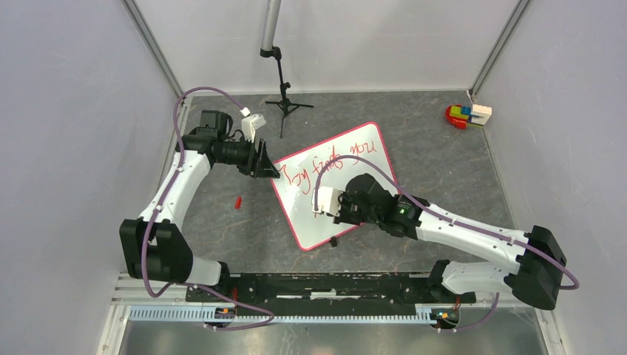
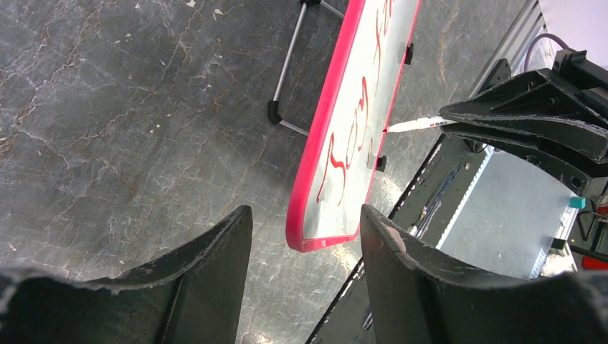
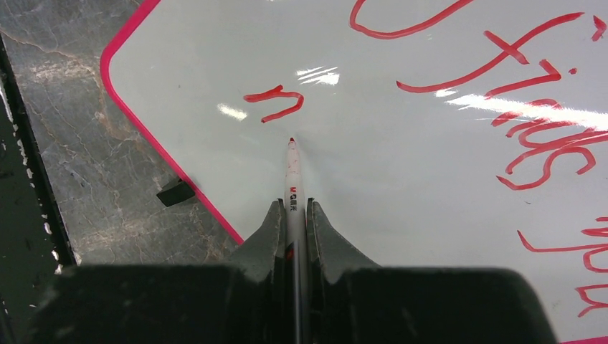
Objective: Write a sentence on the whiteboard
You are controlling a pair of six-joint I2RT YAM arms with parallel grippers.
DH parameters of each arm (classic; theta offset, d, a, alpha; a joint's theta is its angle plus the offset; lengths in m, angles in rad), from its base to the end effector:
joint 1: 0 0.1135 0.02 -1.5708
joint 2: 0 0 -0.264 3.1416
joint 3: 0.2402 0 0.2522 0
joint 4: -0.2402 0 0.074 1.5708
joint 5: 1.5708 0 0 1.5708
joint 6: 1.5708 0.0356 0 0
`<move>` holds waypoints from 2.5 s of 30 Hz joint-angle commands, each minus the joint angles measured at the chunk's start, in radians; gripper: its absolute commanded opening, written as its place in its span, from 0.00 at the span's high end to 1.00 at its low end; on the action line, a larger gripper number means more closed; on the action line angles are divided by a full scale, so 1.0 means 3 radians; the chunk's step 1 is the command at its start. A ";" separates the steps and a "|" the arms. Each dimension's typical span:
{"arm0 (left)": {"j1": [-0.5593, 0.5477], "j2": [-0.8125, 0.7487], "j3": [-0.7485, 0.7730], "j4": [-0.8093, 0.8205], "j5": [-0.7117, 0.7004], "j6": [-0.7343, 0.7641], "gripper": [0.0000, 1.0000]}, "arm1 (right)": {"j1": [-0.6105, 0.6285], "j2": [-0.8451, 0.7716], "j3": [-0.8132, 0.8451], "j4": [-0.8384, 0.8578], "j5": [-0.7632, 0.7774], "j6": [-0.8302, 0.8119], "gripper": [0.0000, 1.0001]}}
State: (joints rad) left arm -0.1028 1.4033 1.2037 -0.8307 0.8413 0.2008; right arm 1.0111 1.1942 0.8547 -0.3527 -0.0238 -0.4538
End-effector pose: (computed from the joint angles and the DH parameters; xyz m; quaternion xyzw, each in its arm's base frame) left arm 0.2741 -0.0550 0.3002 0.2408 0.8531 -0.3811 0.2627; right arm 0.1364 0.2193 0.2641 -0.6089 0.6695 0.1273 0.4059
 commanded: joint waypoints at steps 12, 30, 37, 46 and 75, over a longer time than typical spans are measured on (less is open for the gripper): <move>-0.0016 -0.0103 -0.0016 0.0080 0.0018 -0.0004 0.36 | -0.0026 0.0090 0.0185 0.0203 0.0243 0.0091 1.00; -0.0020 -0.0115 -0.0029 0.0083 0.0018 0.0004 0.36 | -0.0016 0.0141 0.0120 0.0164 -0.0044 0.0081 1.00; -0.0020 -0.0111 -0.0029 0.0082 0.0018 0.0003 0.36 | -0.0001 0.0123 0.0037 0.0117 -0.0089 0.0046 1.00; -0.0024 -0.0089 -0.0019 0.0079 0.0026 0.0008 0.36 | -0.0001 0.0033 -0.0046 0.0035 -0.0040 -0.0025 1.00; -0.0021 -0.0084 -0.0014 0.0079 0.0033 0.0015 0.36 | -0.0042 0.0130 0.0209 0.0099 0.0143 0.0052 1.00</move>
State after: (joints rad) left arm -0.1070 1.3994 1.1954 -0.8303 0.8398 0.2008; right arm 1.0012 1.2209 0.8787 -0.3550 0.0452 -0.4576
